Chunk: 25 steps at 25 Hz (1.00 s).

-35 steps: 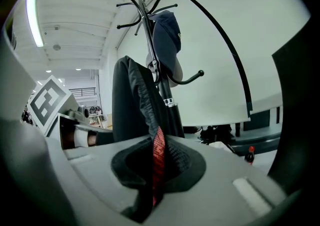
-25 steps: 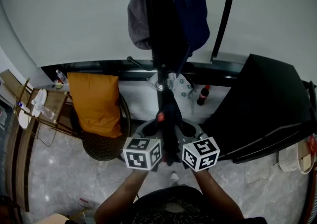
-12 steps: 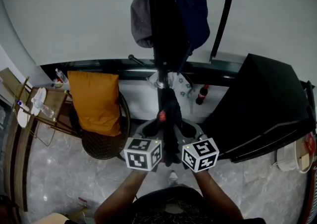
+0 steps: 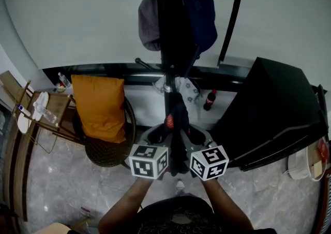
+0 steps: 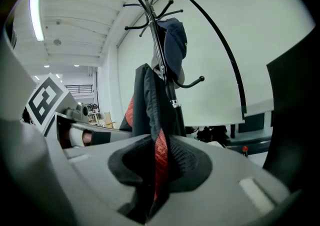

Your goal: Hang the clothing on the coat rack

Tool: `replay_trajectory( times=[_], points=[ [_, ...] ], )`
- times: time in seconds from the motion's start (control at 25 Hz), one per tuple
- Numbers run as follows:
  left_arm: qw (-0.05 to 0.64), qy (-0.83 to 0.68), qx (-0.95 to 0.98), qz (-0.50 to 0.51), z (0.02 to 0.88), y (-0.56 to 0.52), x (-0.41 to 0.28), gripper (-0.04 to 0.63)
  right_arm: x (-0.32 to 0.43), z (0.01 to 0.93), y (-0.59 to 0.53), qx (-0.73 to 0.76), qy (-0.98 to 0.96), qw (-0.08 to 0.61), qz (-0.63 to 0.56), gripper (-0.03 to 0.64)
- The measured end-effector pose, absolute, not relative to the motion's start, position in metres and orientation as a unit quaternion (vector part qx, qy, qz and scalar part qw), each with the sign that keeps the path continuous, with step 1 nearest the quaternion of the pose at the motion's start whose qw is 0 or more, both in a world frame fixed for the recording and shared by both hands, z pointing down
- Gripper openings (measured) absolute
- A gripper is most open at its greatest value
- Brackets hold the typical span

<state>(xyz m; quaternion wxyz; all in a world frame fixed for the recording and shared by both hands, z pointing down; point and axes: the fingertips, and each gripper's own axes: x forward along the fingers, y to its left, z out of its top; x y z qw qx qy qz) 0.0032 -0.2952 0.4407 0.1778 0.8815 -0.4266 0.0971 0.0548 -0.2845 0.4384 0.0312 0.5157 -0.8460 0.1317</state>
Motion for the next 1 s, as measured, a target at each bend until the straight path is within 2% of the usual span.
replay_trajectory(
  times=[1.0],
  points=[
    [0.157, -0.400, 0.900, 0.077, 0.411, -0.258, -0.008, 0.107, 0.049, 0.420, -0.250, 0.547, -0.828, 0.012, 0.120, 0.080]
  ],
)
